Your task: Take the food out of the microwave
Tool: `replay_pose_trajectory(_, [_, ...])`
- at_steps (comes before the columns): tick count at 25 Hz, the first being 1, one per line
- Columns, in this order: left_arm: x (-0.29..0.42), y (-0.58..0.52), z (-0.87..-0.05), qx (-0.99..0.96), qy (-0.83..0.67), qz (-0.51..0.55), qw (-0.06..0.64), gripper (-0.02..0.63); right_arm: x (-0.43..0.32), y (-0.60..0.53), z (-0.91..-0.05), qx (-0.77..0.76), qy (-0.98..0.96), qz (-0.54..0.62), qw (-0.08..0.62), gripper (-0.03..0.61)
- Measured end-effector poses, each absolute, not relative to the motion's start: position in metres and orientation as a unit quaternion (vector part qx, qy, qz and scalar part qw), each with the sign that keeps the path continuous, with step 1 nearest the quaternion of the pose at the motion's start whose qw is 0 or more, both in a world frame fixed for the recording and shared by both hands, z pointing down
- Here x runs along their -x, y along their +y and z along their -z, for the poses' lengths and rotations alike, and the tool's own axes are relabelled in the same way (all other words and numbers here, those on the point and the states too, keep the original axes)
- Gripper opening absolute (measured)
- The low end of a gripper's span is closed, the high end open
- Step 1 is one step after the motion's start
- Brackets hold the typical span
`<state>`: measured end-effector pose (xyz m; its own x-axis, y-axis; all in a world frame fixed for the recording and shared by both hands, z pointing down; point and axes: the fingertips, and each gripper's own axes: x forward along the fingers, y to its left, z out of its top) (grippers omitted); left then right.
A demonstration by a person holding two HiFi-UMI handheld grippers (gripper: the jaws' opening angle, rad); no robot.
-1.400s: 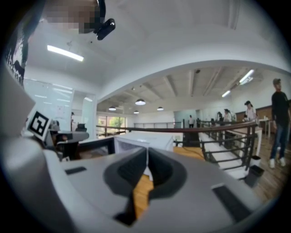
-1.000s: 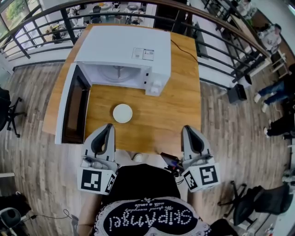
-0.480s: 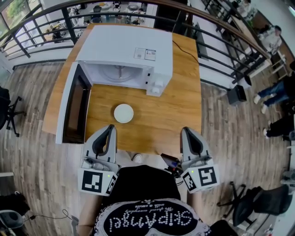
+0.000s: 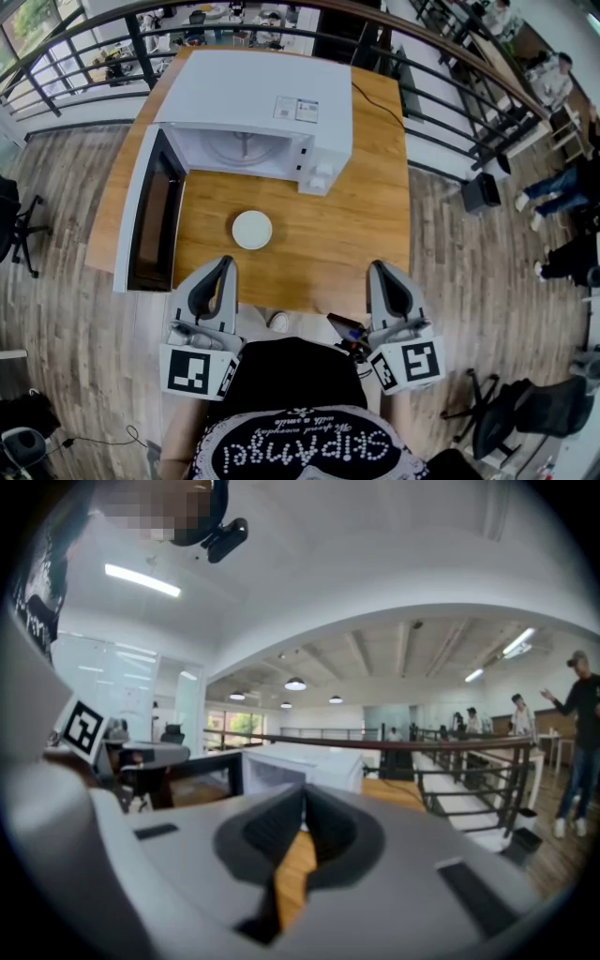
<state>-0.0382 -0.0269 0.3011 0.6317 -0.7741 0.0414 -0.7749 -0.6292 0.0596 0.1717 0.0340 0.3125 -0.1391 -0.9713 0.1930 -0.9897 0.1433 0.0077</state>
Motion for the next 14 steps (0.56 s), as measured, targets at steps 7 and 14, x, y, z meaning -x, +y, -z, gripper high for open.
replay_pose_trajectory(7, [0.0397,-0.0251,-0.3018,-0.903,-0.429,-0.009,0.036,0.032,-0.1693,0.0343,-0.3126,-0.651,-0.754,-0.059,0.074,0.034])
replay_pose_trajectory(14, [0.0390,-0.0228,-0.2992,-0.904,-0.426,-0.004,0.030,0.032,-0.1696,0.0355,-0.3117,-0.651,-0.754,-0.057,0.073,0.034])
